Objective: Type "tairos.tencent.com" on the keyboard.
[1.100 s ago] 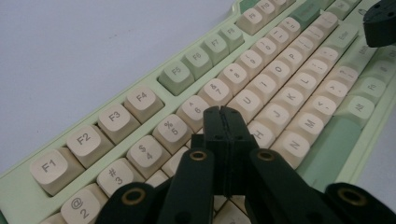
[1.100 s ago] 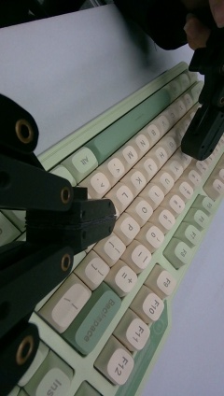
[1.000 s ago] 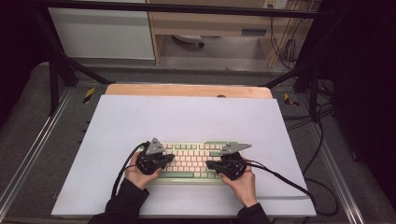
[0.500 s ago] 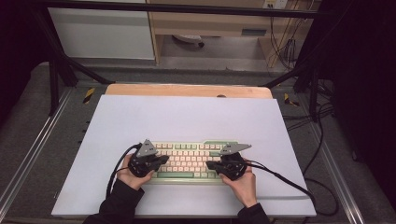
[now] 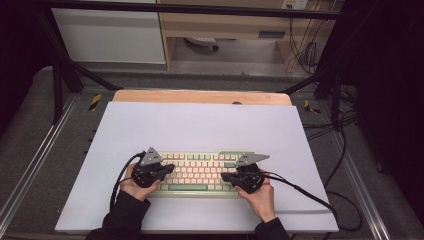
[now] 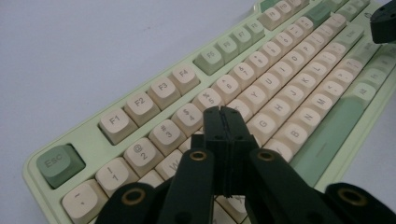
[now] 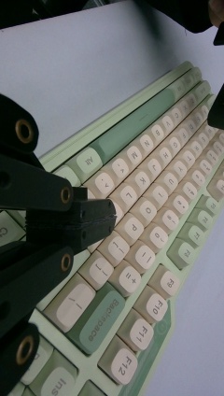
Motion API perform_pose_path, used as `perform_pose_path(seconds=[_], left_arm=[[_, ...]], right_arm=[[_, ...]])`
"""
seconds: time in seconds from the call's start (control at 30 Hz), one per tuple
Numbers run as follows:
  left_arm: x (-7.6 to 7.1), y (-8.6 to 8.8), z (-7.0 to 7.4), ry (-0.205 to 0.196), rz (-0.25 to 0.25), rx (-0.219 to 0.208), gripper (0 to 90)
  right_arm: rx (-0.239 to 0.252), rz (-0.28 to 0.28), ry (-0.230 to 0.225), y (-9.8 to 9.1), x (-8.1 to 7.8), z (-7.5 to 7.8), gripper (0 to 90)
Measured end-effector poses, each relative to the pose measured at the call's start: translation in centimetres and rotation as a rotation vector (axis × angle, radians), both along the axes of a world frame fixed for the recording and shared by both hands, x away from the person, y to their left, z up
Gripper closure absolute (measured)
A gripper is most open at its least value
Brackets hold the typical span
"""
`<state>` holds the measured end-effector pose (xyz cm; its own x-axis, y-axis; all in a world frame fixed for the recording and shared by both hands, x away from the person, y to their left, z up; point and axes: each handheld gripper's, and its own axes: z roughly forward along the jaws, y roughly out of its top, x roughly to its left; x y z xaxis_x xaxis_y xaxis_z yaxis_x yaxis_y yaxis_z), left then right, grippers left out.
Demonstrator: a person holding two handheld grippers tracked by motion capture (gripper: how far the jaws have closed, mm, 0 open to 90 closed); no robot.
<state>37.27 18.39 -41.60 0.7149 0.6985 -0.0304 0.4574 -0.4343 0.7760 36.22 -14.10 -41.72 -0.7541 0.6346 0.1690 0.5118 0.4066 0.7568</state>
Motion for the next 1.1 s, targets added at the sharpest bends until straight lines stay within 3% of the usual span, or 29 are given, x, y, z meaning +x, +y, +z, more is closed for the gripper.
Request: perform_pose_path(seconds=[0.4,1.1], left_arm=[[0.7,0.0,-1.1,0.015,0.025,0.015,89.8],[0.5,0.0,-1.1,0.01,0.012,0.007,89.8]], right_arm=[[-0.001,0.002,0.003,0.1,0.0,-0.1,90.0],[0.0,0.004,0.0,0.0,0.0,0.0,90.0]])
